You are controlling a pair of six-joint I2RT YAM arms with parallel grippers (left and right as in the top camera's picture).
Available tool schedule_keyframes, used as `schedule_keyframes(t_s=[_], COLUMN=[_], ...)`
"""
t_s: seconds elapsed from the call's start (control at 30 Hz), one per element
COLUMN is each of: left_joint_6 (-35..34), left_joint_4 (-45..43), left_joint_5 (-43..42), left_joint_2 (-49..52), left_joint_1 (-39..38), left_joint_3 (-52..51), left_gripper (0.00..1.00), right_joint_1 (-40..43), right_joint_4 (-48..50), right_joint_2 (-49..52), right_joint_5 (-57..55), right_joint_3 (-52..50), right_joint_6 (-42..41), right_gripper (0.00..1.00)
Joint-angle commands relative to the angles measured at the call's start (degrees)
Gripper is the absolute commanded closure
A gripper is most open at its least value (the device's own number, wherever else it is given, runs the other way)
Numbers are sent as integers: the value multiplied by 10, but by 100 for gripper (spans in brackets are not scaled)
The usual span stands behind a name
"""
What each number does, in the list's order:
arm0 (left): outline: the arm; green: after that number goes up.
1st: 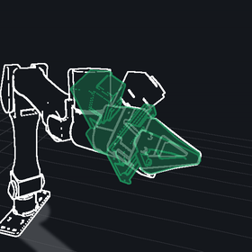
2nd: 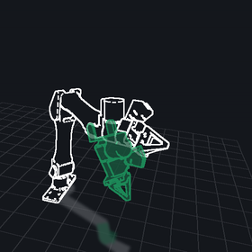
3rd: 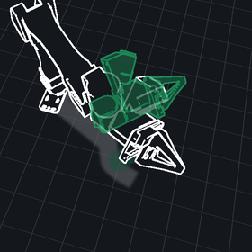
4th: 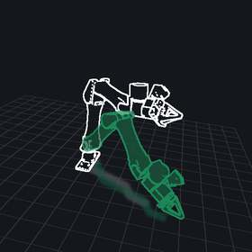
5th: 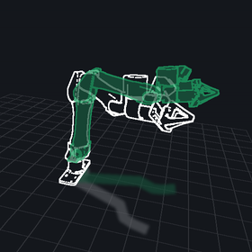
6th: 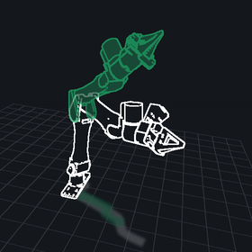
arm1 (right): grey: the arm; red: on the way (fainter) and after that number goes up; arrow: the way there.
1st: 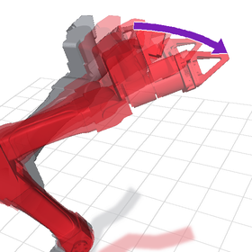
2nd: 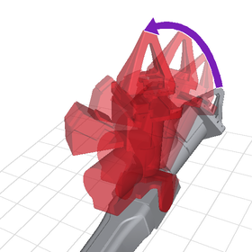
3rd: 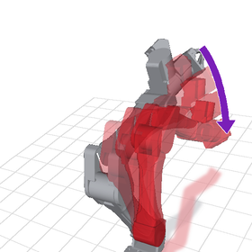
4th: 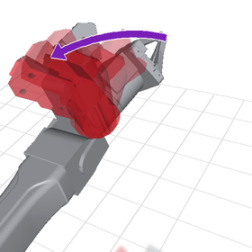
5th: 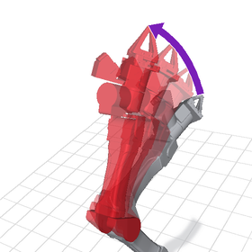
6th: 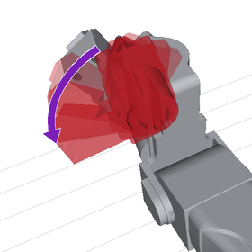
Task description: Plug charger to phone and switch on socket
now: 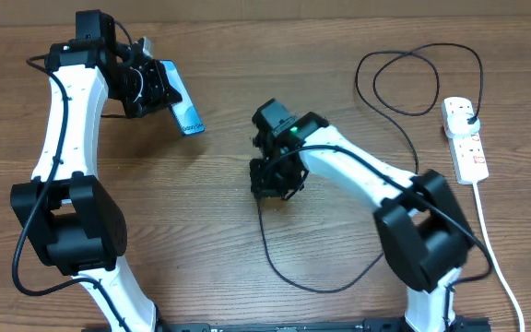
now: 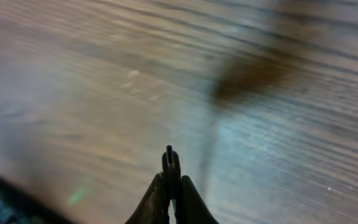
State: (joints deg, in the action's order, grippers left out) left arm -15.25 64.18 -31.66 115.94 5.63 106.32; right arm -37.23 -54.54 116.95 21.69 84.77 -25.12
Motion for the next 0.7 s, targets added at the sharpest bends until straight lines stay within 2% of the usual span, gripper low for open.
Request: schedule_keyframes(t_s=[0.0, 0.03, 0.07, 0.1, 0.13, 0.17, 0.2, 0.27, 0.43, 0.57, 0.67], left_joint_6=[5, 5, 5, 5, 5, 5, 5, 5, 5, 5, 5], left_joint_4=[-2, -2, -1, -1, -1, -1, -2, -2, -3, -3, -3], left_joint_5=[3, 3, 3, 3, 3, 2, 2, 1, 1, 1, 1], left_joint_2=[-3, -3, -3, -3, -3, -3, -3, -3, -3, -3, -3], left_joint_1=[-3, -3, -3, -3, -3, -3, -3, -4, -4, -4, -4], left_joint_3=[8, 8, 8, 8, 8, 8, 8, 8, 8, 8, 8], left_gripper=[96, 96, 96, 96, 96, 96, 96, 96, 96, 96, 96], right_joint_1=[-6, -6, -6, -6, -6, -6, -6, -7, -7, -8, -22], right_joint_4=[-1, 1, 3, 4, 4, 4, 4, 4, -2, 13, 22], right_joint_2=[22, 25, 26, 26, 26, 26, 26, 26, 27, 27, 27], right_joint_5=[-64, -70, -77, -84, -87, -88, -88, -96, -130, -78, -90], right_joint_3=[-1, -1, -1, -1, -1, -1, -1, -1, -1, -1, -1], right_joint_6=[-35, -36, -36, -36, -36, -36, -36, -48, -62, -38, -38], right_gripper=[83, 77, 76, 68, 51, 39, 29, 18, 16, 15, 30])
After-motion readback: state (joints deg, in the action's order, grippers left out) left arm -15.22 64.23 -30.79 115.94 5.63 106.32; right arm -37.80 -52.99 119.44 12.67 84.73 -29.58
